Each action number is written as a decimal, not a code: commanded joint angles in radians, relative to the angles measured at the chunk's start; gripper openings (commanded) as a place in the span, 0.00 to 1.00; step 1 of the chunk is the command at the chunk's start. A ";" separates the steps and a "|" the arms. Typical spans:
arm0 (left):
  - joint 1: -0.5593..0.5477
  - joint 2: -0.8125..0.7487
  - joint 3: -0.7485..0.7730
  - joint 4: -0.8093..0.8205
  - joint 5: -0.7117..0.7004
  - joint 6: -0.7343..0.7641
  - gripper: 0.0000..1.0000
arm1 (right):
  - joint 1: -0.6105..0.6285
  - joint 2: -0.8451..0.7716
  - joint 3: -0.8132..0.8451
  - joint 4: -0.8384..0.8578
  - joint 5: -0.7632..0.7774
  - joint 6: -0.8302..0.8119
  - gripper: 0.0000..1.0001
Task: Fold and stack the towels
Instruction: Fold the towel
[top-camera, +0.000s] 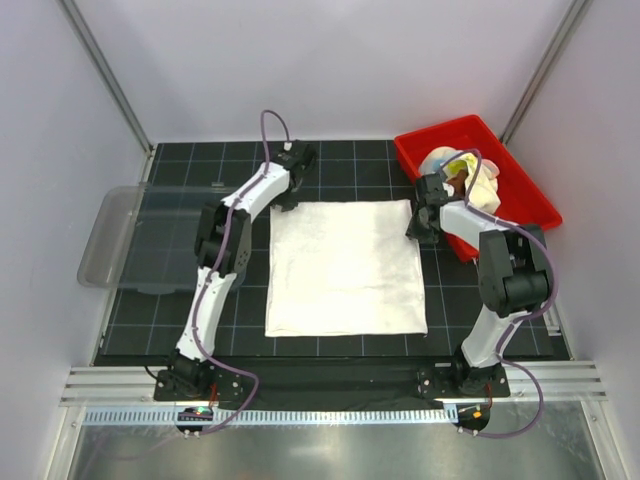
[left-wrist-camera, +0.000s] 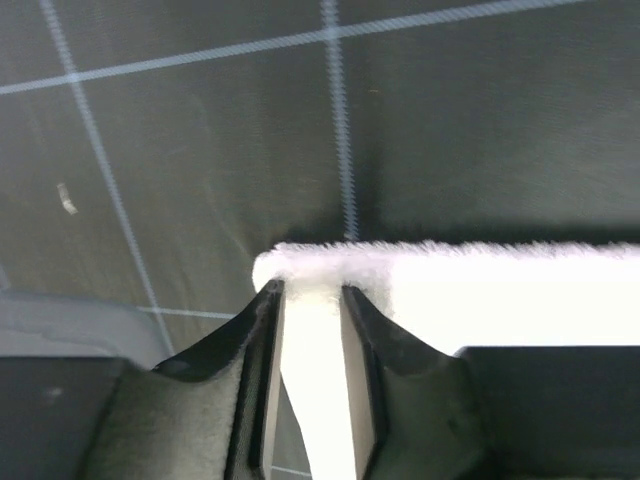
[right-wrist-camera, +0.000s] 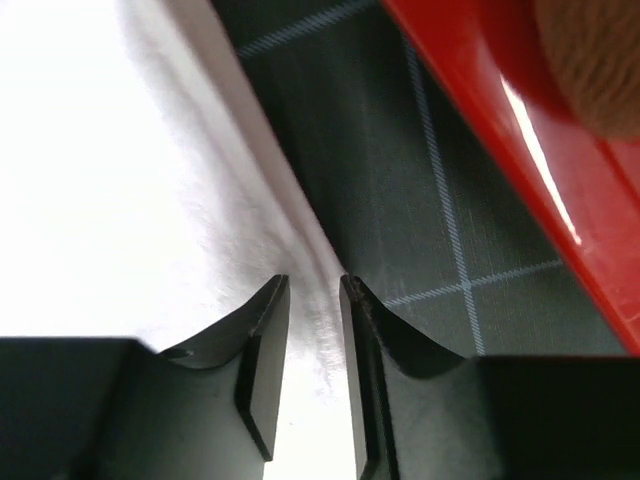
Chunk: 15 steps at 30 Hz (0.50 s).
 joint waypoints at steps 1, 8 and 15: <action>0.007 -0.094 0.014 0.013 0.174 0.033 0.37 | -0.011 -0.033 0.136 -0.034 -0.101 -0.137 0.39; 0.010 -0.249 0.034 0.043 0.326 0.215 0.50 | -0.013 0.151 0.545 -0.231 -0.301 -0.347 0.50; 0.032 -0.279 -0.044 0.024 0.538 0.431 0.56 | -0.019 0.334 0.789 -0.412 -0.505 -0.741 0.51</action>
